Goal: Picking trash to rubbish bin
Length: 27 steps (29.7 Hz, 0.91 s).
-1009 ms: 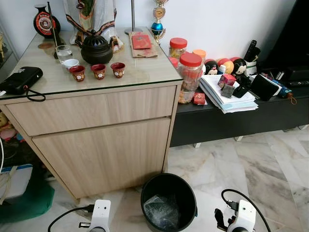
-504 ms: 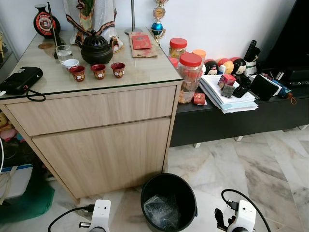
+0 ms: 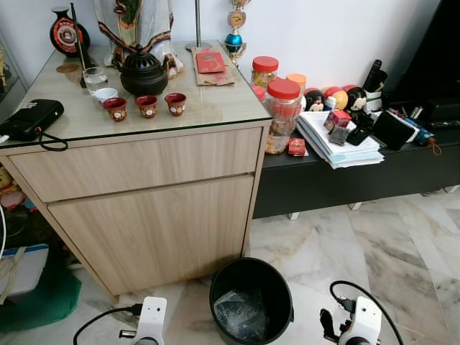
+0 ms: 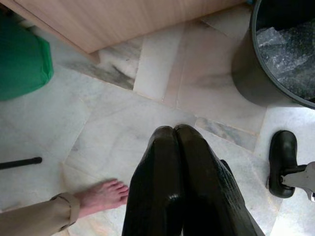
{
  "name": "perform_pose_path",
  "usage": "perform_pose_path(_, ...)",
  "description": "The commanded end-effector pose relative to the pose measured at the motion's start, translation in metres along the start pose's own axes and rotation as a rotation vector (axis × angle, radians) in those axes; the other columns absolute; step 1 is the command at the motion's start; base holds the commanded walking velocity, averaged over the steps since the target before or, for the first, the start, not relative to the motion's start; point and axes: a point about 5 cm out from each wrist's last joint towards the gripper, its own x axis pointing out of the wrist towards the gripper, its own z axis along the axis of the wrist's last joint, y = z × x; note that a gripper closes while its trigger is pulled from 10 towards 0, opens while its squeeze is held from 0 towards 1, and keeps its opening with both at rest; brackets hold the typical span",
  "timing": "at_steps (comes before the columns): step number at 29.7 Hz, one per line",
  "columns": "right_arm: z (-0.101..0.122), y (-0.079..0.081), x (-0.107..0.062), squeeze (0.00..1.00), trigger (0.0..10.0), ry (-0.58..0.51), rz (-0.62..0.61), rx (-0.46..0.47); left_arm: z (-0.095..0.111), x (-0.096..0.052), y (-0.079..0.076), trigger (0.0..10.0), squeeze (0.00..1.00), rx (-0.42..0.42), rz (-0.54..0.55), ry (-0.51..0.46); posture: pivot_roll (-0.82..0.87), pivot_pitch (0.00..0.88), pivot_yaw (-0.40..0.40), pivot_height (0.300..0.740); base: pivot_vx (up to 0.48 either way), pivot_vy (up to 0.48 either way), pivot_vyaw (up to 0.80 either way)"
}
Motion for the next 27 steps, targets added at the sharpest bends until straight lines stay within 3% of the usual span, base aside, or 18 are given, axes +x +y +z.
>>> perform_pose_path(1, 0.0019, -0.0002, 0.0001, 0.0, 10.0, -0.014, -0.006, 0.005, -0.0035, -0.0007, -0.0029, 10.0, 0.0, 0.006, -0.015, 0.017, -0.09, 0.0, -0.081, 0.74, 0.0, 0.0, 0.0)
perform_pose_path(7, 0.0023, 0.0, 0.0003, 0.0, 10.0, -0.015, -0.007, 0.004, -0.0036, -0.0007, -0.0029, 10.0, 0.0, 0.002, -0.013, 0.018, -0.09, 0.0, -0.084, 0.74, 0.0, 0.0, 0.0)
perform_pose_path(27, 0.0051, -0.0007, 0.0007, 0.0, 10.0, -0.025, -0.007, 0.002, -0.0038, -0.0011, -0.0046, 10.0, 0.0, -0.013, -0.012, 0.017, -0.09, 0.0, -0.091, 0.74, -0.25, 0.0, 0.0)
